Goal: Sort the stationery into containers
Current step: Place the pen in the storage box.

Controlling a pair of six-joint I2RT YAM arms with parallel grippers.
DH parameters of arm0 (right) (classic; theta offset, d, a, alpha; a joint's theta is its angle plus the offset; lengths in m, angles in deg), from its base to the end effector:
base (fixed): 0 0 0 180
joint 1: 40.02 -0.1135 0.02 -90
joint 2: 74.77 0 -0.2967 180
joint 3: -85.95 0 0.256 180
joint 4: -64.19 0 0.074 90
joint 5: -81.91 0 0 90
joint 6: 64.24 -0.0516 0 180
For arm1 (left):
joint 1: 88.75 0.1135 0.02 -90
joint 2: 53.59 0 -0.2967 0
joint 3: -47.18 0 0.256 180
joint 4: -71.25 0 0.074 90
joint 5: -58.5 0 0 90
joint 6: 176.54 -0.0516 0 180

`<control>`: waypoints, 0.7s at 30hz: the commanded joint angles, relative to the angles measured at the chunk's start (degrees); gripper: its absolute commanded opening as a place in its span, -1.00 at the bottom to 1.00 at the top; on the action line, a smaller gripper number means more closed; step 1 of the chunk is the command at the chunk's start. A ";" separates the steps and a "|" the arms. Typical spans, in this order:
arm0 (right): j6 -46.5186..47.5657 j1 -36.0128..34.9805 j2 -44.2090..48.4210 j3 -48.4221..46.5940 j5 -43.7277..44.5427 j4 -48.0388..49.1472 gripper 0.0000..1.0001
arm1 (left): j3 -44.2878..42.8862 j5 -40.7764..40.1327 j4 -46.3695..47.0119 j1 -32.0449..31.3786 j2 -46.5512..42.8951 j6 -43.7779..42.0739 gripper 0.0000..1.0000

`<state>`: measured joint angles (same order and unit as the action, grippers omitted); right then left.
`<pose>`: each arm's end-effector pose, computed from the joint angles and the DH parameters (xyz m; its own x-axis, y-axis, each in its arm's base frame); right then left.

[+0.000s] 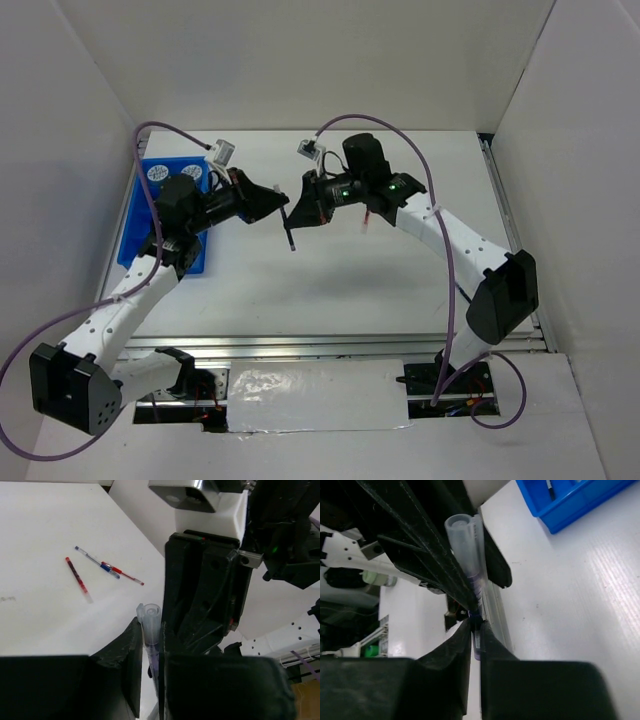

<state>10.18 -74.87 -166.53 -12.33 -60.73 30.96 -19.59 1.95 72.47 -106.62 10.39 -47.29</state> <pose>0.2864 0.2494 0.3918 -0.6049 -0.2226 -0.7645 -0.7962 0.1579 0.5841 0.2409 -0.1076 0.4008 -0.4416 -0.4123 -0.7969 0.6456 0.4707 -0.6013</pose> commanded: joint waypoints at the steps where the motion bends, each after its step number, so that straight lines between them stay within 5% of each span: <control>1: -0.16 0.04 1.15 -2.37 -2.38 1.67 -0.63 | -3.55 0.73 0.80 2.22 -0.70 -1.88 -0.72; 5: 1.25 5.38 2.55 -1.32 -2.81 -1.67 0.09 | -13.73 6.87 -17.42 7.92 1.04 -15.64 -0.91; 7: 3.60 10.30 3.78 0.78 -4.30 -4.29 0.17 | -26.42 9.08 -48.09 13.09 7.43 -47.24 -0.93; 8: 3.62 10.33 4.22 0.79 -4.22 -4.31 0.17 | -30.42 11.44 -48.25 13.12 7.47 -47.42 -0.94; 9: 7.27 13.20 4.31 0.88 -3.87 -8.31 0.17 | -34.55 12.85 -66.70 15.91 11.12 -70.13 -0.95; 11: 14.90 15.33 4.32 0.18 -1.69 -17.43 0.16 | -41.87 9.29 -80.53 20.65 14.05 -98.22 -0.97; 12: 17.83 17.08 4.14 -0.52 -0.54 -20.02 0.15 | -43.10 7.61 -86.42 22.51 16.58 -105.09 -0.97; 17: 23.30 22.62 8.44 4.82 6.67 -23.83 0.10 | -30.39 -4.96 -86.83 33.84 16.08 -135.15 -0.97; 21: 26.03 26.67 12.04 8.79 12.12 -26.46 0.10 | -32.47 -2.61 -88.59 36.85 24.24 -137.94 -0.96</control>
<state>31.32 -50.15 -158.60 -4.81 -53.23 8.55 -49.68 -1.65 -10.68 -70.82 31.66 -169.17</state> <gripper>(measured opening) 0.553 0.249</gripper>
